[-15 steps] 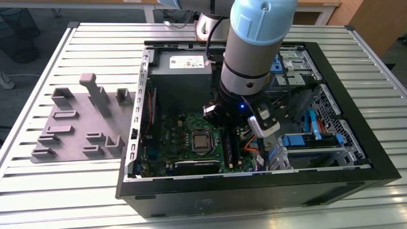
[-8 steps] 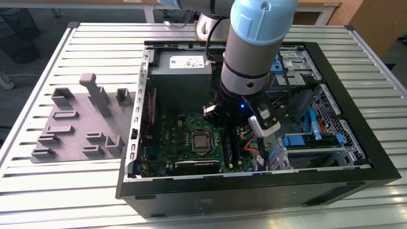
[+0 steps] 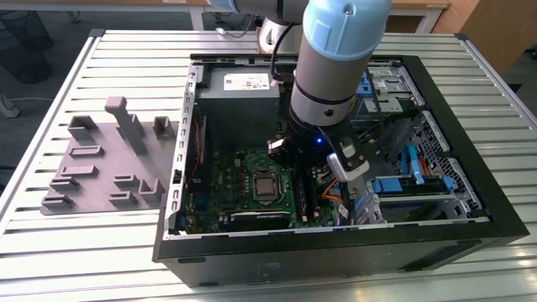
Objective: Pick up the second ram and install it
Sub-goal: 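Press down the second ram until it locks into place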
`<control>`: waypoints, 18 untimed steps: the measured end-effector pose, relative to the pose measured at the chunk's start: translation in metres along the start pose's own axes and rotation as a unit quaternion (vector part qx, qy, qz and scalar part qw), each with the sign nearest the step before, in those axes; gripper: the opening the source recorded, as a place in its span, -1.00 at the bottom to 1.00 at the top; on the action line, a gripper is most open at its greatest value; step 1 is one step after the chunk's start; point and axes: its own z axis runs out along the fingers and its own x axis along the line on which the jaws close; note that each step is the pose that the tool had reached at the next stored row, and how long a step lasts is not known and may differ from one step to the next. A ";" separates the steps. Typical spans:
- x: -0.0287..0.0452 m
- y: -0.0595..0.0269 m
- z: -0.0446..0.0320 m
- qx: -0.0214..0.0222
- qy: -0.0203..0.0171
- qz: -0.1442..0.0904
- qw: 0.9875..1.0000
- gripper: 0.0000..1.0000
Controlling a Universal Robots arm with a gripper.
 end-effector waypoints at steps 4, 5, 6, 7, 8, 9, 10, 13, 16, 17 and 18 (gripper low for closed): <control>0.0003 0.0000 0.0006 0.000 0.000 0.000 1.000 -0.72; 0.0003 0.0000 0.0007 0.000 0.000 0.000 1.000 -0.72; 0.0003 0.0000 0.0007 0.000 0.000 0.000 1.000 -0.72; 0.0003 0.0000 0.0007 0.000 0.000 0.000 1.000 -0.72; 0.0003 0.0000 0.0007 0.000 0.000 0.000 1.000 -0.72; 0.0003 0.0000 0.0007 0.000 0.000 0.000 1.000 -0.72; 0.0003 0.0000 0.0007 0.000 0.000 0.000 1.000 -0.72; 0.0003 0.0000 0.0007 0.000 0.000 0.000 1.000 -0.72; 0.0003 0.0000 0.0008 0.000 0.000 0.000 1.000 -0.72; 0.0003 0.0000 0.0008 0.000 0.000 0.000 1.000 -0.69; 0.0003 0.0000 0.0008 0.000 0.000 0.000 1.000 -0.69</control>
